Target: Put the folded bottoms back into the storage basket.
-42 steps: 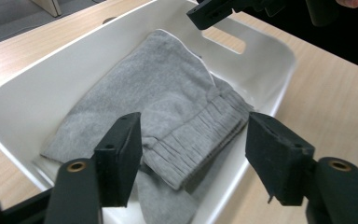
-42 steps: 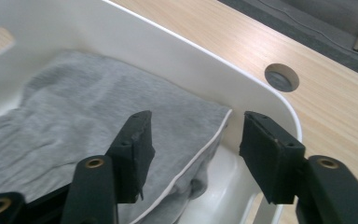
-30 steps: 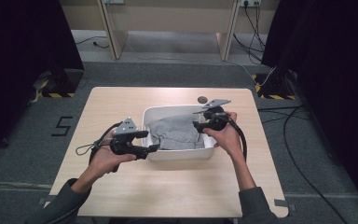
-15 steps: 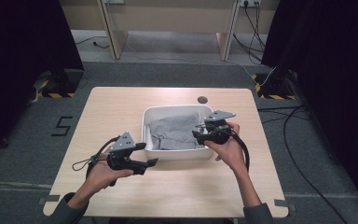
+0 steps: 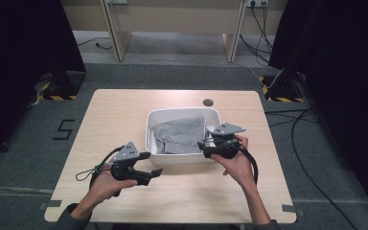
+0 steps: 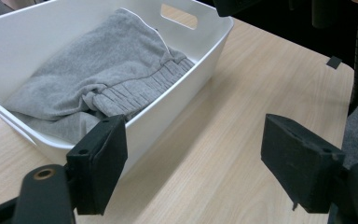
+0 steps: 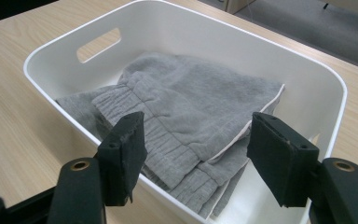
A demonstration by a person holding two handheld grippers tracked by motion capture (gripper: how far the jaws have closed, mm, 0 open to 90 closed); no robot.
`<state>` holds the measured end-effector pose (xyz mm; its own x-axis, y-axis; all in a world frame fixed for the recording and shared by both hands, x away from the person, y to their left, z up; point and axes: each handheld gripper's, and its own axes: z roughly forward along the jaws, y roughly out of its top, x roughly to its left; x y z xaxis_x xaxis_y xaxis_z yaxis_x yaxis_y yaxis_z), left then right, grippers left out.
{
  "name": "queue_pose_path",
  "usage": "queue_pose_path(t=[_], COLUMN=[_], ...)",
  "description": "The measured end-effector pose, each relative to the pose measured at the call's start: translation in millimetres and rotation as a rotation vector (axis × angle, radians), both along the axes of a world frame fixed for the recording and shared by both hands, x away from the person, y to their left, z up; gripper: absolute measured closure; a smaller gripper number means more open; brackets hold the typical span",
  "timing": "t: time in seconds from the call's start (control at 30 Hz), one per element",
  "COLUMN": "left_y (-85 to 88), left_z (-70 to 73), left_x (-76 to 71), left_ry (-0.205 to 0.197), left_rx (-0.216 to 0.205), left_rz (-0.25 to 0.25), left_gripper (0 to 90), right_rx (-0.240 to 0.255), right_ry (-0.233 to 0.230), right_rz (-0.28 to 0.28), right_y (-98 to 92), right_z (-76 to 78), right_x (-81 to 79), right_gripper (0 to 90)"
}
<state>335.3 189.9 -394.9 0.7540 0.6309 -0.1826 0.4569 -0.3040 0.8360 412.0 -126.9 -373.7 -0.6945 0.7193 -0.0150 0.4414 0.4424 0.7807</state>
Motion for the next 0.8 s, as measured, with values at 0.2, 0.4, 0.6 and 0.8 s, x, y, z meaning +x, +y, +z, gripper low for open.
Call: queue_pose_path(t=[0.2, 0.4, 0.6, 0.8], left_y=[1.7, 2.8, 4.0, 5.2], left_z=[-2.8, -7.5, -10.0, -15.2], left_x=[-2.4, -5.5, -9.3, -13.5], left_ry=[0.010, 0.020, 0.014, 0.012], left_rx=[-0.010, -0.010, 0.000, 0.017], left_rz=[-0.007, -0.010, -0.007, -0.007], left_gripper=[18.1, 16.3, 16.4, 16.4], right_rx=[0.023, 0.050, 0.071, 0.081], right_ry=[-0.008, -0.022, -0.033, -0.039], right_rz=[-0.008, -0.018, -0.028, -0.034], right_y=[-6.6, -15.7, -24.4, -30.7], right_z=[-0.9, -0.8, -1.9, -5.1], right_x=[-7.7, -14.9, -22.8, -32.3], right_gripper=[35.1, 34.0, 33.9, 33.8])
